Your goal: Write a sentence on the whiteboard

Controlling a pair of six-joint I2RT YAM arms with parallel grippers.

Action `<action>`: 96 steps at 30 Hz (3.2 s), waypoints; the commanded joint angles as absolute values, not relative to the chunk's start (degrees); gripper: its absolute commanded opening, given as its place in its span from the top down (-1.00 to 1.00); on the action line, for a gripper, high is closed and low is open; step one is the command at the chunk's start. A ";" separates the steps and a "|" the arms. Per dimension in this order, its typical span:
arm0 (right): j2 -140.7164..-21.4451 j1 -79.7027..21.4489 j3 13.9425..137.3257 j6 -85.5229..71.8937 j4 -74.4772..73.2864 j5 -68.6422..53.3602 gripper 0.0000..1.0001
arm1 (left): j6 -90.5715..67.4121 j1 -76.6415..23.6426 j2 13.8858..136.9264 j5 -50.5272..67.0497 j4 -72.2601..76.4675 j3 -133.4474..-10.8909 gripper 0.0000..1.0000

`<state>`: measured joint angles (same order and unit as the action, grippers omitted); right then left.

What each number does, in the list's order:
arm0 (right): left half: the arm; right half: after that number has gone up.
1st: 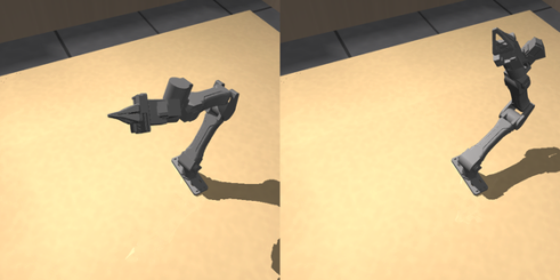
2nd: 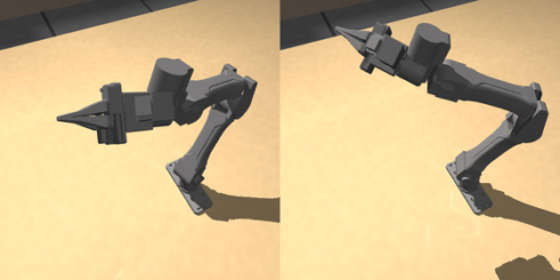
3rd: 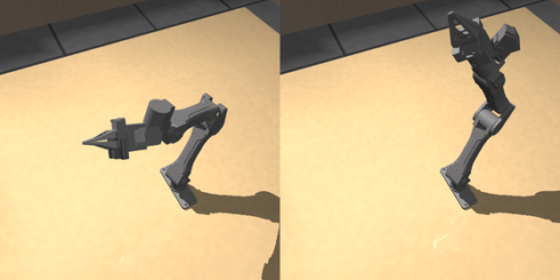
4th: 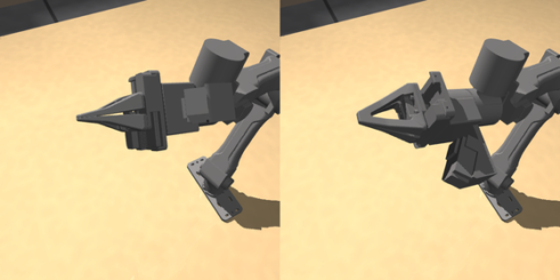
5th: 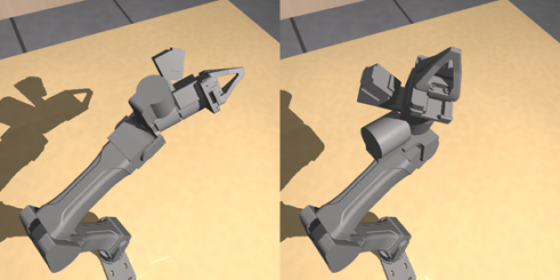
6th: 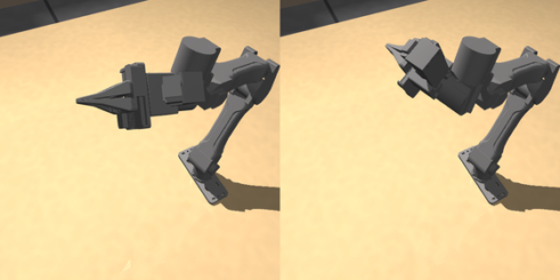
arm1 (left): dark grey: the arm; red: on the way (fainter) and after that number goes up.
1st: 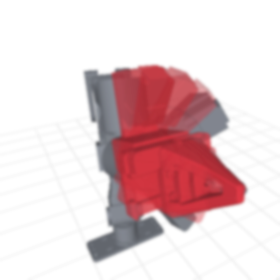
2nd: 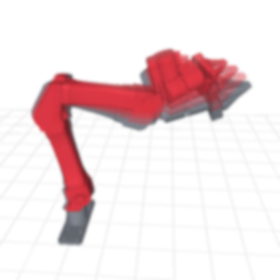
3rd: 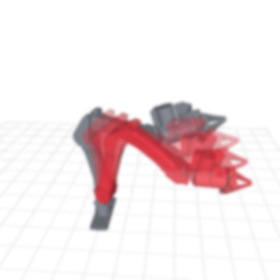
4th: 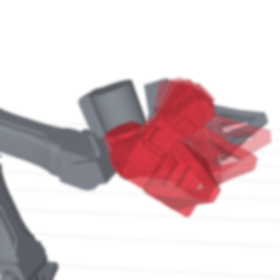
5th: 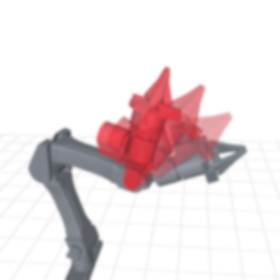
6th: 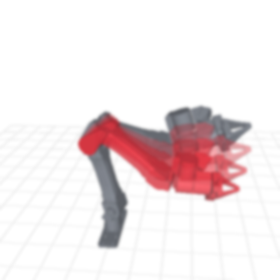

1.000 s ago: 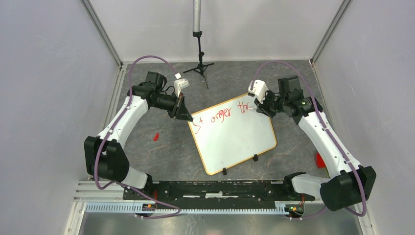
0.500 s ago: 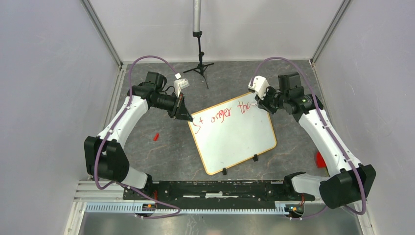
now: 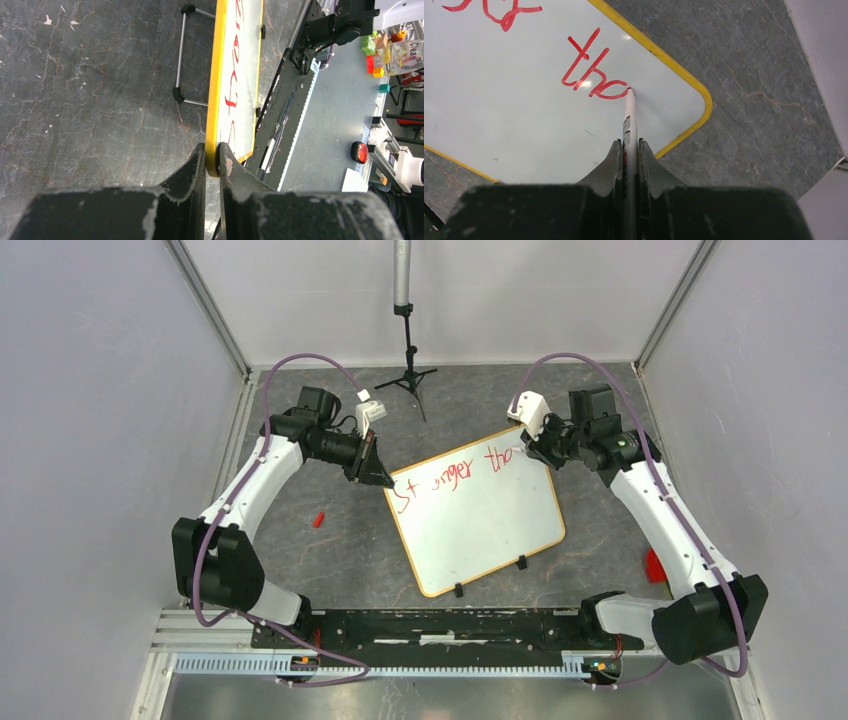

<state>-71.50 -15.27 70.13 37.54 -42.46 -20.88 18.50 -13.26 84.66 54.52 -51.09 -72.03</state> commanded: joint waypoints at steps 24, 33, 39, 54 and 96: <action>-69.30 -15.11 72.52 38.41 -42.70 -18.69 1.00 | 19.16 -13.47 84.16 54.50 -49.76 -72.51 0.95; -71.40 -15.12 71.73 38.41 -41.24 -19.14 1.00 | 19.20 -13.45 84.44 54.49 -49.82 -72.60 0.95; -71.65 -15.16 70.37 38.84 -40.72 -18.61 1.00 | 19.51 -13.45 84.70 54.27 -49.82 -72.42 0.95; -66.51 -15.08 63.74 38.16 -40.61 -18.99 1.00 | 19.31 -13.45 84.30 54.80 -49.88 -72.25 0.95; -67.70 -13.88 65.23 40.95 -43.52 -17.66 1.00 | 18.25 -13.45 84.80 54.32 -48.21 -71.62 0.95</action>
<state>-68.40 -14.13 65.65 39.79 -42.11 -16.82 18.50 -13.26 84.75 54.57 -51.07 -72.03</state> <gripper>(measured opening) 0.126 0.175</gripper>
